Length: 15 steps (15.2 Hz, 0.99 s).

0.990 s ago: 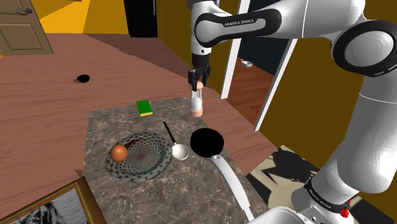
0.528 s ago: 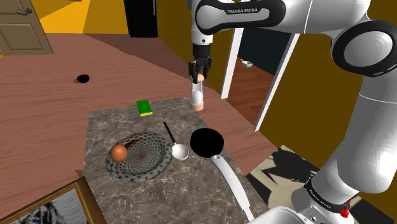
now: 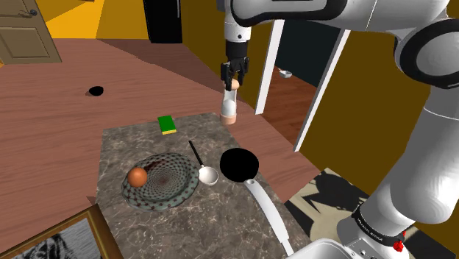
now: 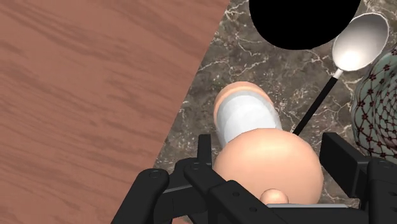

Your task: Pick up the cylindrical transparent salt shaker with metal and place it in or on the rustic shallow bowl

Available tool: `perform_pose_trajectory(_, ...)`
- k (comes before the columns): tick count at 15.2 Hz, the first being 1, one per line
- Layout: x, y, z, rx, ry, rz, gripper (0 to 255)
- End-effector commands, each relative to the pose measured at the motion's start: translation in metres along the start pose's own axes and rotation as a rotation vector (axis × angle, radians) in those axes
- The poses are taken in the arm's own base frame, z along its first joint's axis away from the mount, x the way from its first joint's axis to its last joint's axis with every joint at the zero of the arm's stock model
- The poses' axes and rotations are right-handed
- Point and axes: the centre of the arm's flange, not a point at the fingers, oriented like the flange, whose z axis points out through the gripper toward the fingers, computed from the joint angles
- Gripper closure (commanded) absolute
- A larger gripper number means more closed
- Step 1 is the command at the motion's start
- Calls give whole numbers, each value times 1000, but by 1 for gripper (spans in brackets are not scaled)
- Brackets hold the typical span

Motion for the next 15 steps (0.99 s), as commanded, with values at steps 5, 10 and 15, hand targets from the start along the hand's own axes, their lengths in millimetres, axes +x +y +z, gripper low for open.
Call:
perform_pose_trajectory(5,-64,-39,-25,0,0,0,255)
perform_pose_trajectory(10,-117,-73,-44,0,0,0,255)
perform_pose_trajectory(15,-155,-97,-53,0,0,0,255)
